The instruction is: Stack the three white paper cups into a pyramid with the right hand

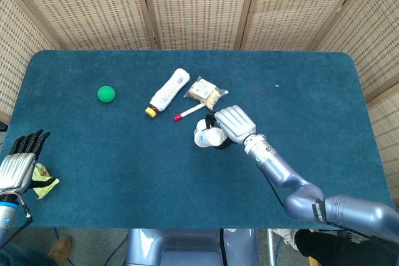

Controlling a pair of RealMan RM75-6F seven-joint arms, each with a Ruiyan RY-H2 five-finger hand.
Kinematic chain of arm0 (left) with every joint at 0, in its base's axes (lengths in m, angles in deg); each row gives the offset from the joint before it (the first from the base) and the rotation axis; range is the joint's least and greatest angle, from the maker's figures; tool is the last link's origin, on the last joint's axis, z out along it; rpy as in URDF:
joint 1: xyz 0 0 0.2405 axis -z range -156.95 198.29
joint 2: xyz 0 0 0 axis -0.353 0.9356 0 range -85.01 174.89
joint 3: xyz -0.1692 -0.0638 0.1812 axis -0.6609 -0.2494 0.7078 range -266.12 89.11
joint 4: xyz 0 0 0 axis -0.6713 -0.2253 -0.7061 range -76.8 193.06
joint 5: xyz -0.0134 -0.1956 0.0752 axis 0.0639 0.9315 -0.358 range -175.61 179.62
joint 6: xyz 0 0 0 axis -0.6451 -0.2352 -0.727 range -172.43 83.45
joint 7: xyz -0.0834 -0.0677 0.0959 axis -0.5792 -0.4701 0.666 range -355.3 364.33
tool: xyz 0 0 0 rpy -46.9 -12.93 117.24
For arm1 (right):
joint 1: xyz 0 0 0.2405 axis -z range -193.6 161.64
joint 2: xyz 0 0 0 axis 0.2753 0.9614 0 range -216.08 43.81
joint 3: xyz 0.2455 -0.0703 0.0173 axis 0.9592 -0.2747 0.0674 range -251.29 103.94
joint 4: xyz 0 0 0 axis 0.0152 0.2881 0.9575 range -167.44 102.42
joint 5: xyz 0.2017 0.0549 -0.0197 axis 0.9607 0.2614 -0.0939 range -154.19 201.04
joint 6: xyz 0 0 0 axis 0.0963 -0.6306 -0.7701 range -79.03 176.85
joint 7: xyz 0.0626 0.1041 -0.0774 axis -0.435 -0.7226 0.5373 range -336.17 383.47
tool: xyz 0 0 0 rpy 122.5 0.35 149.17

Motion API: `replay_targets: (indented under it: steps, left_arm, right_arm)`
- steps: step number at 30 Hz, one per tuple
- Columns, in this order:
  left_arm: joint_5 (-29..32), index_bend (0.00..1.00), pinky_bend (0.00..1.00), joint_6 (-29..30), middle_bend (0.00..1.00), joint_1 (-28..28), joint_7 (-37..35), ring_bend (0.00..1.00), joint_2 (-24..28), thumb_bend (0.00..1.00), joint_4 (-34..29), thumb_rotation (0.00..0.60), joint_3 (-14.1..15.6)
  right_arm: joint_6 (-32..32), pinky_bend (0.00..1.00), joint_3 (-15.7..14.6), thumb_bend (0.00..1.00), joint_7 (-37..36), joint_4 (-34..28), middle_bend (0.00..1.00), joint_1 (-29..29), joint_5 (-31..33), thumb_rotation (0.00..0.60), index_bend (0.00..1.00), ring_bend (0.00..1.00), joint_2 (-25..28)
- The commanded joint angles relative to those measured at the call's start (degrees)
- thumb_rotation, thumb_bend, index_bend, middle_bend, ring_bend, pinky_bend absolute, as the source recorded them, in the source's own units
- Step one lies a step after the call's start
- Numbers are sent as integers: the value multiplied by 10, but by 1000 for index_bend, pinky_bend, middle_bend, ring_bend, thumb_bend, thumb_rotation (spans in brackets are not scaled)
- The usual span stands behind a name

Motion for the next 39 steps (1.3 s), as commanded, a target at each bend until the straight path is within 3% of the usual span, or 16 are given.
replay_targets:
  steps: [1,15,21,25,29,35,39]
  left_arm:
    - [2,0,0,-2,0,1,1,0,-1,0,1,600,0]
    - [5,0,0,-4,0,3,2,0,-1,0,1,600,1]
    - [3,0,0,-3,0,2,-2,0,1,0,0,600,1]
    - [3,0,0,-4,0,2,-4,0,2,0,0,600,2]
    - [2,0,0,-2,0,2,-8,0,4,0,-1,600,1]
    - [-2,0,0,-2,0,1,-12,0,6,0,-2,600,2]
    - [-9,0,0,2,0,-1,-17,0,9,0,-5,600,4]
  right_arm:
    - [4,755,3,214,74,31,529,-45,99,600,495,538,-4]
    - [-16,756,-28,222,164,20,497,-101,233,600,466,538,0]
    - [-14,749,-41,209,184,18,430,-118,271,600,424,533,2]
    - [-4,705,-49,180,190,10,303,-129,297,600,306,486,11]
    - [-22,678,-47,149,188,-2,190,-131,289,600,191,451,19]
    - [-57,676,-41,148,180,-55,173,-117,260,600,169,448,65]
    - [-100,676,-44,148,169,-127,169,-80,213,600,164,448,131]
